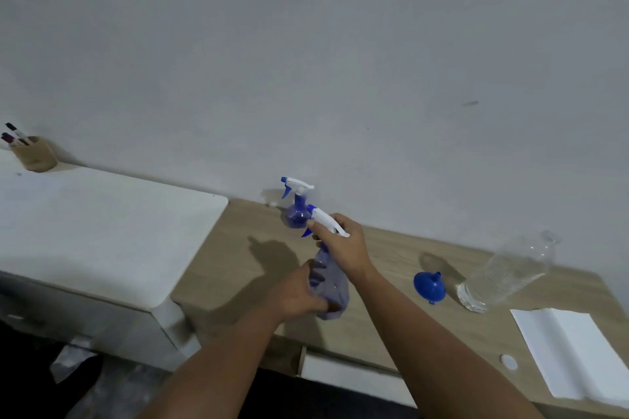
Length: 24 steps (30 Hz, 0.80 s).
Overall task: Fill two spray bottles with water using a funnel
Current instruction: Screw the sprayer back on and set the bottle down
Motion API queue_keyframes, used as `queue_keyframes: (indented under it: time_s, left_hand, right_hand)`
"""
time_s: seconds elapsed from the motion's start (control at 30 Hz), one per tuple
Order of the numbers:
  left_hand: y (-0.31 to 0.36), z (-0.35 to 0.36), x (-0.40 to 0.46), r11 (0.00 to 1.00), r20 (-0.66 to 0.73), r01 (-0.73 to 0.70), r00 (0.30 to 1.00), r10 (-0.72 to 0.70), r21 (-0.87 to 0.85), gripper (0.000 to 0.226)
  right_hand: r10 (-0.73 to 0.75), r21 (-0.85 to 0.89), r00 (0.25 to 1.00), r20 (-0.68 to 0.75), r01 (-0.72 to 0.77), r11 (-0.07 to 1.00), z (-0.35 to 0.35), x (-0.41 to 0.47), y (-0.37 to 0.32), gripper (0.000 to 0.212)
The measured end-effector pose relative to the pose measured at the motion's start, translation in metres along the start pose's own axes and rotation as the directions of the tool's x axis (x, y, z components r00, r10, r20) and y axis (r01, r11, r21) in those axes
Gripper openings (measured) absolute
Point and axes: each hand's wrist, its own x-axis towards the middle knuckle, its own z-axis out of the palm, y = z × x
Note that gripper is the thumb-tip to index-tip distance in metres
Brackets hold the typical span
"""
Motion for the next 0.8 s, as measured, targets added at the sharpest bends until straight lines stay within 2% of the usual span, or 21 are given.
queue_keyframes:
  time_s: [0.07, 0.13, 0.23, 0.33, 0.47, 0.57, 0.8]
  left_hand:
    - [0.011, -0.004, 0.016, 1.0, -0.092, 0.002, 0.996, -0.003, -0.009, 0.073]
    - [0.027, -0.01, 0.026, 0.998, -0.155, -0.003, 0.988, 0.013, 0.059, 0.068]
    - [0.041, -0.018, 0.048, 0.988, -0.249, -0.031, 0.966, 0.069, 0.154, 0.081]
    - [0.051, -0.023, 0.071, 0.973, -0.281, 0.008, 0.958, 0.059, 0.23, 0.086]
    - [0.063, -0.034, 0.117, 0.977, -0.343, -0.053, 0.931, 0.123, 0.206, 0.076]
    - [0.069, -0.032, 0.147, 0.922, -0.264, -0.025, 0.955, 0.136, 0.386, 0.064]
    - [0.038, -0.003, 0.219, 0.935, -0.407, 0.134, 0.913, 0.011, 0.327, 0.05]
  right_hand:
    - [-0.057, -0.095, 0.996, -0.066, 0.051, 0.994, -0.005, 0.009, -0.003, 0.029]
    - [-0.106, -0.231, 0.99, -0.093, 0.082, 0.969, -0.012, 0.014, -0.002, 0.033]
    - [-0.146, -0.397, 0.982, -0.119, 0.087, 0.914, -0.022, 0.025, -0.001, 0.038]
    - [-0.102, -0.405, 0.987, -0.126, 0.043, 0.913, -0.029, 0.049, -0.006, 0.029]
    - [-0.068, -0.392, 0.981, -0.184, -0.01, 0.92, -0.032, 0.097, -0.002, 0.035]
    - [-0.049, -0.392, 0.977, -0.208, -0.037, 0.919, -0.032, 0.123, 0.008, 0.037]
    - [0.033, -0.41, 0.983, -0.182, -0.107, 0.906, -0.036, 0.184, 0.065, 0.028]
